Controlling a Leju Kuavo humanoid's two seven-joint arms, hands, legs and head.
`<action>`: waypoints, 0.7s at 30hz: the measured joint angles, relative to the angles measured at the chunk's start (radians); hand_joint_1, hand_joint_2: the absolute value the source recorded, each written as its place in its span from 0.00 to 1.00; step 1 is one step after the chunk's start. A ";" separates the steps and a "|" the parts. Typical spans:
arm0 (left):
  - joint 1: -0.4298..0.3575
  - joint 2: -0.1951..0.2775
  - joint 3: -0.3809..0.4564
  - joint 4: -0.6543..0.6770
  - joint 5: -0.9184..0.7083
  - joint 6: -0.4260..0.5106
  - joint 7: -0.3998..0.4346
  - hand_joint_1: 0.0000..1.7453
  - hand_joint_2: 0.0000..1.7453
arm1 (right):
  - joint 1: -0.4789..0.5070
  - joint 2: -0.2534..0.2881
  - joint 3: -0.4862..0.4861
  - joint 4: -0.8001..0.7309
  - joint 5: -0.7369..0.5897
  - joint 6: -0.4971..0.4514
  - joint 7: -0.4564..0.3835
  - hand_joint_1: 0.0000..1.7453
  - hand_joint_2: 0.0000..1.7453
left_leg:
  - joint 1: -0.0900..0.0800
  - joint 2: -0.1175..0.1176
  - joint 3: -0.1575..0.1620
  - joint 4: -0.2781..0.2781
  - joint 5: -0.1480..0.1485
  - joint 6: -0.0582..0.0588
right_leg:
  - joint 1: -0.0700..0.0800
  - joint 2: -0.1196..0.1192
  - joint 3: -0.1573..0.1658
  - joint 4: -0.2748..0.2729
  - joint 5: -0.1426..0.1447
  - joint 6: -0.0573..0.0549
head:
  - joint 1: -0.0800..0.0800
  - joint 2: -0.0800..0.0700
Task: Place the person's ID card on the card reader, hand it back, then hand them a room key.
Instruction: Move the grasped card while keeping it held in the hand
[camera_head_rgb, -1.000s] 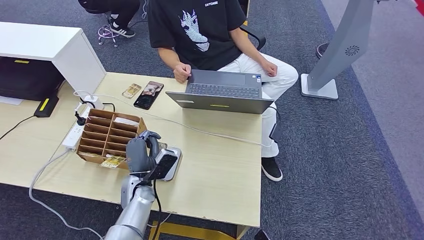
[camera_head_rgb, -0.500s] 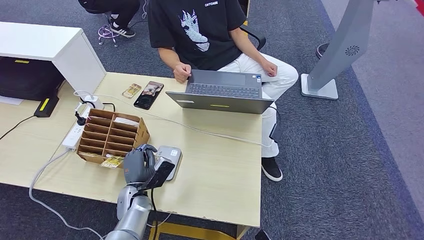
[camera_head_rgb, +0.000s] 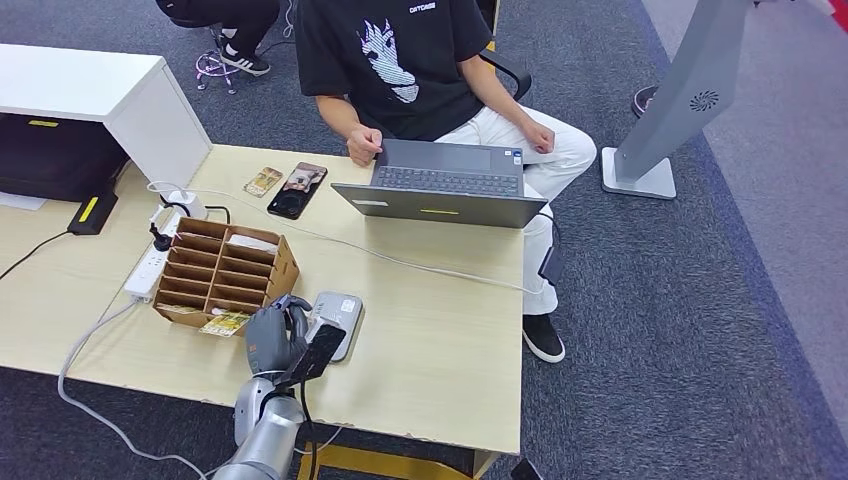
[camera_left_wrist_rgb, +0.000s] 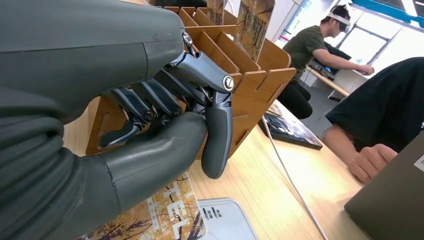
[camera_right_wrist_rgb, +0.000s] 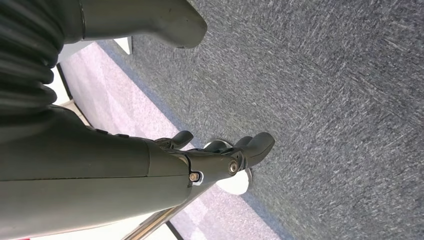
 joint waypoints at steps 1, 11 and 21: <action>0.000 0.000 0.000 0.000 0.004 0.000 0.000 1.00 1.00 | 0.000 0.000 0.000 0.000 0.001 0.000 0.000 0.00 1.00 | 0.000 0.000 0.000 0.000 0.000 0.000 | 0.000 0.000 0.000 0.000 0.000 0.000 | 0.000 0.000; 0.000 0.000 0.000 0.000 0.032 0.000 0.000 1.00 1.00 | -0.002 -0.003 0.000 -0.002 -0.010 -0.002 -0.003 0.00 1.00 | 0.000 0.000 0.000 0.000 0.000 0.000 | 0.000 0.000 0.000 0.000 0.000 0.000 | 0.000 0.000; 0.000 -0.001 -0.007 -0.001 0.078 0.000 0.000 1.00 1.00 | -0.003 -0.004 0.000 -0.002 -0.016 -0.011 -0.006 0.00 1.00 | 0.000 0.000 0.000 0.000 0.000 0.000 | 0.000 0.000 0.000 0.000 0.000 0.000 | 0.000 0.000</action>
